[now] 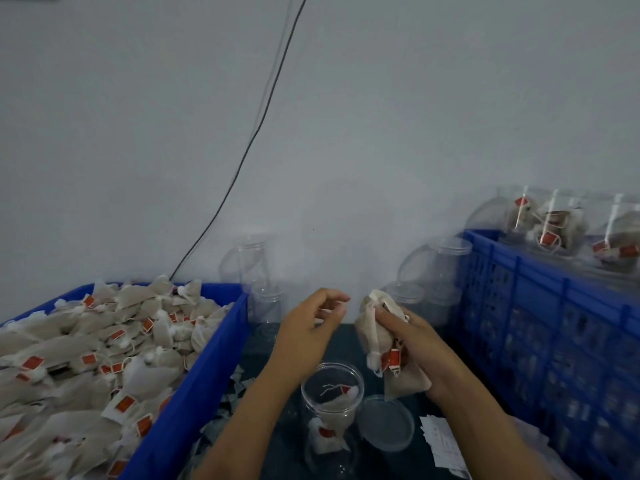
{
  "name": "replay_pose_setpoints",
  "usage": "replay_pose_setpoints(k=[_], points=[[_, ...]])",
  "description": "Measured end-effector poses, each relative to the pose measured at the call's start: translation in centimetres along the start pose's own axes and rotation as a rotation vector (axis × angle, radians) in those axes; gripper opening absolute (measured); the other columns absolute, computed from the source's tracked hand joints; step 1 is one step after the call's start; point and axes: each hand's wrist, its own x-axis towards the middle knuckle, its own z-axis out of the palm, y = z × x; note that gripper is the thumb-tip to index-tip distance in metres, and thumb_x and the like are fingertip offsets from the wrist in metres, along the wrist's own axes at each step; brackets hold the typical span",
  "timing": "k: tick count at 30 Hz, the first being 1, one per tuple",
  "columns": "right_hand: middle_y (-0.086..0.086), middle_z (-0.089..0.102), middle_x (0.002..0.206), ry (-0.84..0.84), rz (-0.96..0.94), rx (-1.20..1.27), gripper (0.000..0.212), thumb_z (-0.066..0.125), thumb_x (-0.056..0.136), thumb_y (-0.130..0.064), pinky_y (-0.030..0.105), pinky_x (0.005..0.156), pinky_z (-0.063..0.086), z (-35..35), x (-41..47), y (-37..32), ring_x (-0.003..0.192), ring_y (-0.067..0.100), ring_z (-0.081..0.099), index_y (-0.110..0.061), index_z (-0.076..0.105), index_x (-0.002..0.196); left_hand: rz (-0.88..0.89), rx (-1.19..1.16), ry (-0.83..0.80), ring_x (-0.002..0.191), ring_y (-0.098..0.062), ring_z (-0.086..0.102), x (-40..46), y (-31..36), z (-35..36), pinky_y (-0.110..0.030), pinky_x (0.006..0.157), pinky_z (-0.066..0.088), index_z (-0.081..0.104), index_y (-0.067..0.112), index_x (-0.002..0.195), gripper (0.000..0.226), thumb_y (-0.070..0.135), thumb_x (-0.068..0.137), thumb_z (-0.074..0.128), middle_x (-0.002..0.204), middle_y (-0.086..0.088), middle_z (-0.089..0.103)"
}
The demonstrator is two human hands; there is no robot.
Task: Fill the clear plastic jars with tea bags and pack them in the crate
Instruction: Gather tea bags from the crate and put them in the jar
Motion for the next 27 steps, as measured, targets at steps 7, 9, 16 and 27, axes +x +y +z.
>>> replay_pose_setpoints(k=[7,9,16,27], points=[[0.023,0.071,0.078,-0.101,0.199,0.424,0.029,0.049,0.097,-0.019,0.032,0.046,0.055,0.9,-0.3,0.0,0.059,0.027,0.070,0.005,0.066,0.098,-0.104,-0.409,-0.202,0.085,-0.011,0.070,-1.3,0.5,1.8,-0.019,0.066,0.053,0.060,0.033,0.110,0.044,0.034,0.070,0.078,0.103,0.021,0.066],[0.022,0.070,0.075,-0.040,0.191,0.437,0.027,0.051,0.097,-0.019,0.032,0.048,0.056,1.1,-0.2,0.4,0.058,0.026,0.069,0.005,0.063,0.101,-0.136,-0.440,-0.157,0.086,-0.015,0.071,-1.1,0.3,1.7,-0.020,0.069,0.055,0.065,0.026,0.107,0.038,0.018,0.073,0.080,0.101,0.014,0.071],[0.003,0.045,0.049,0.047,0.173,0.348,0.017,0.059,0.088,-0.013,0.017,0.034,0.035,0.4,0.3,1.8,0.035,0.007,0.041,0.004,0.057,0.088,-0.220,-0.172,0.004,0.077,0.003,0.068,-0.8,-0.4,-0.9,-0.008,0.063,0.049,0.065,0.025,0.092,0.026,0.008,0.076,0.077,0.089,0.012,0.072],[0.001,0.050,0.052,-0.006,0.178,0.081,0.021,0.062,0.090,-0.029,0.017,0.034,0.036,-0.1,0.0,2.4,0.038,0.006,0.045,-0.011,0.063,0.079,-0.334,0.265,-0.347,0.080,-0.004,0.068,-2.0,-1.8,0.4,-0.020,0.074,0.057,0.070,0.019,0.086,0.017,0.015,0.074,0.081,0.089,0.004,0.072]])
